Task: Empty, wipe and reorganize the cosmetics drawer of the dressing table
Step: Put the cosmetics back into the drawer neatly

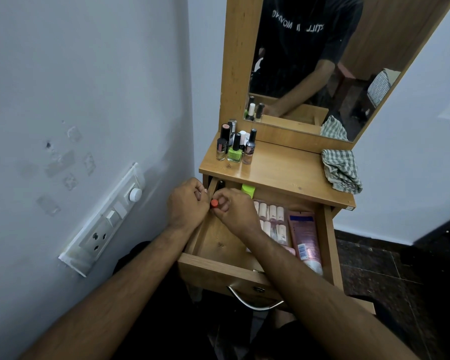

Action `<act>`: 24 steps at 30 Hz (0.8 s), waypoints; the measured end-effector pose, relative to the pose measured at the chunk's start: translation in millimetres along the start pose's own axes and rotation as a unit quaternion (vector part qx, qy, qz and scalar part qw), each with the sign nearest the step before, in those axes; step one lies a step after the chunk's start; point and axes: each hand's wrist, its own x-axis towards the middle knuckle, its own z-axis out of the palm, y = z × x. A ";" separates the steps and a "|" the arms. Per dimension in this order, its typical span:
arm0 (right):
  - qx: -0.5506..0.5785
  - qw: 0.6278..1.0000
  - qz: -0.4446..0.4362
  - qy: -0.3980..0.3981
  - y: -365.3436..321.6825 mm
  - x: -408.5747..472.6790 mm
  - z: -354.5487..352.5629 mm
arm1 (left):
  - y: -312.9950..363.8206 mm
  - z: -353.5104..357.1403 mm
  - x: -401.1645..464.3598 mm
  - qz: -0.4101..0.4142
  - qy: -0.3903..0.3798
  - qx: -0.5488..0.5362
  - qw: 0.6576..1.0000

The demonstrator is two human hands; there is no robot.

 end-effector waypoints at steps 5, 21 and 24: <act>0.053 0.998 0.021 0.031 -2.0 -4.2 -10.4 | -0.8 -1.7 -0.1 0.012 -0.002 0.000 1.000; 0.391 0.900 0.190 0.000 5.5 -10.9 -24.9 | 8.2 -0.3 -3.5 0.104 -0.040 -0.060 0.992; 0.246 0.964 0.102 -0.007 8.3 -10.8 -17.8 | 6.1 0.7 -2.7 0.108 -0.047 -0.053 0.992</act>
